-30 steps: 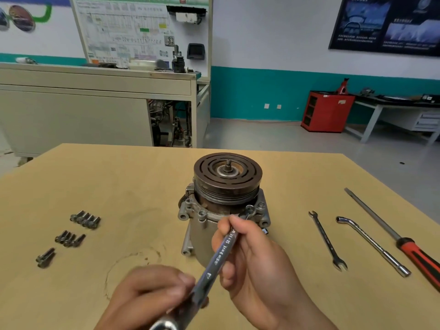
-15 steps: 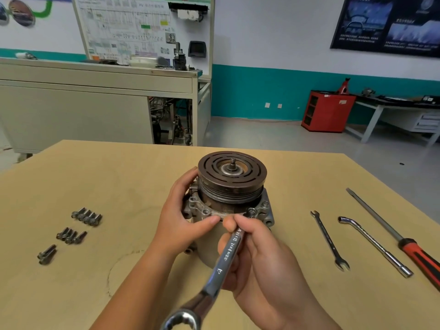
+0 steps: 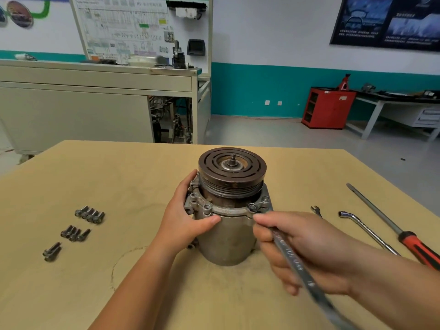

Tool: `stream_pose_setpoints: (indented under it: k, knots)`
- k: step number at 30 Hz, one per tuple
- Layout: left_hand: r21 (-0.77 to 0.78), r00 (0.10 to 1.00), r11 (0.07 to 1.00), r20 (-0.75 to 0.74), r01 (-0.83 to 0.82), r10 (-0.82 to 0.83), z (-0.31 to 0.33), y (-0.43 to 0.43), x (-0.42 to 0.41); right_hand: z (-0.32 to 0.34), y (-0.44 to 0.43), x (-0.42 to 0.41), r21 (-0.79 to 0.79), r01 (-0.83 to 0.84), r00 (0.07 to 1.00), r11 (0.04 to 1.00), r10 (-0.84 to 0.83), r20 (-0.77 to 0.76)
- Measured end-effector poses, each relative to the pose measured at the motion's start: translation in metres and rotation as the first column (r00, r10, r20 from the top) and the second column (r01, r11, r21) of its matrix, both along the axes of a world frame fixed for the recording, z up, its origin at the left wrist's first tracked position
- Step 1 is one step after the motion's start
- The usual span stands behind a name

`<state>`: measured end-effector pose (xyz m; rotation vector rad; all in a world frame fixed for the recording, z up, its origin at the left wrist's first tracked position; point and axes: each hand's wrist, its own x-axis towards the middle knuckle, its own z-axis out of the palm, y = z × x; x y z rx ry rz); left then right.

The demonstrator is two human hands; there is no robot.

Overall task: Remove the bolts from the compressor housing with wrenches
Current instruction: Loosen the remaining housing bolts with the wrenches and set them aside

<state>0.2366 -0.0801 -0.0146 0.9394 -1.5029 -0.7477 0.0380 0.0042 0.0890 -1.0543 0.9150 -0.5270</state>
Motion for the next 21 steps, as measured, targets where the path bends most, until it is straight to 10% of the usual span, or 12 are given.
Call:
stream_pose_setpoints:
  k: [7,13,21]
  knots:
    - [-0.011,0.999,1.000,0.028,0.023,-0.023,-0.009,0.002,0.004,0.032,-0.049,-0.050,-0.059,-0.352,0.833,0.934,0.285,-0.474]
    - [0.046,0.997,0.997,0.050,0.064,-0.066,-0.011,0.002,0.009,0.026,-0.039,-0.059,-0.120,-0.384,0.907,0.916,0.349,-0.236]
    - [-0.001,0.999,1.000,0.044,-0.017,0.017,-0.010,0.010,-0.007,-0.023,0.017,-0.023,-0.177,0.047,0.982,0.983,-0.013,0.190]
